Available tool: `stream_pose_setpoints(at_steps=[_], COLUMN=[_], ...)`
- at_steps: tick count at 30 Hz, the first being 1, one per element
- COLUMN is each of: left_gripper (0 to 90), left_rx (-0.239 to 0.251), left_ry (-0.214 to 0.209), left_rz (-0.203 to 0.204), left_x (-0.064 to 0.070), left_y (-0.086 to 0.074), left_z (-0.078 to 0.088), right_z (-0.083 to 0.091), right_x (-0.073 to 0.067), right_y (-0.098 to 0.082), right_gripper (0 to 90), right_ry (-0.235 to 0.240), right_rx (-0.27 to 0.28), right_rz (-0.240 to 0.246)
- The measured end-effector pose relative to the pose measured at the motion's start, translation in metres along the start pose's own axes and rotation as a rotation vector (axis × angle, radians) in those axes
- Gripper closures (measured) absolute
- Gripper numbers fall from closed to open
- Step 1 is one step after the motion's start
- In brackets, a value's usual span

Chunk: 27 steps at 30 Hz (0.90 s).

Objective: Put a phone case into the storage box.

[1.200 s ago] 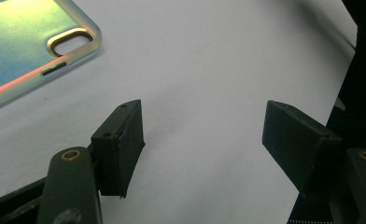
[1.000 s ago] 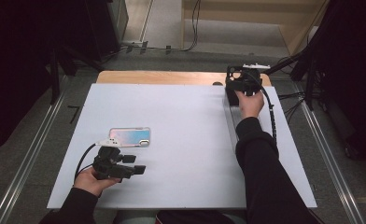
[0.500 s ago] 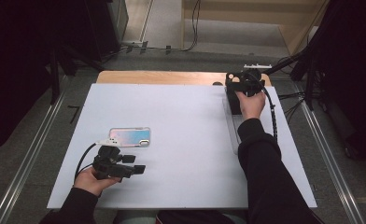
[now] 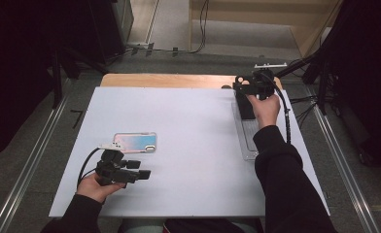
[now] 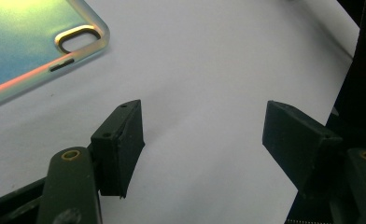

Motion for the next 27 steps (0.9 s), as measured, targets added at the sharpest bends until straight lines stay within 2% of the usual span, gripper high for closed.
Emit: stream_pose_setpoints(at_steps=[7, 11, 15, 23, 27], left_gripper=[29.5, 29.5, 29.5, 29.5, 29.5], left_rx=[0.003, 0.004, 0.006, 0.006, 0.004], left_ry=[-0.009, -0.017, -0.024, -0.031, -0.029], left_rz=[0.014, 0.007, 0.003, 0.009, 0.007], left_x=[-0.002, -0.004, -0.006, -0.011, -0.011], left_y=[0.003, 0.005, 0.007, 0.012, 0.014], left_z=[0.002, 0.004, 0.006, 0.005, 0.005], right_z=[0.011, 0.018, 0.027, 0.045, 0.053], right_x=[-0.023, -0.035, -0.045, -0.064, -0.073], right_y=[-0.008, -0.015, -0.022, -0.037, -0.046], right_gripper=[0.0, 0.0, 0.0, 0.0, 0.0], right_ry=[0.130, 0.207, 0.264, 0.348, 0.374], right_rx=[-0.041, -0.058, -0.062, -0.060, -0.069], right_rz=[0.059, 0.070, 0.086, 0.119, 0.149])
Point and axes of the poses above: each handheld gripper's, and its own axes: z roughly backward along the jaws, y roughly out of its top, x roughly to its right, the point moved 4 cm from there along -z, roughly forward along the jaws, and after that the axes turned 6 degrees about z, right-handed, at the moved point
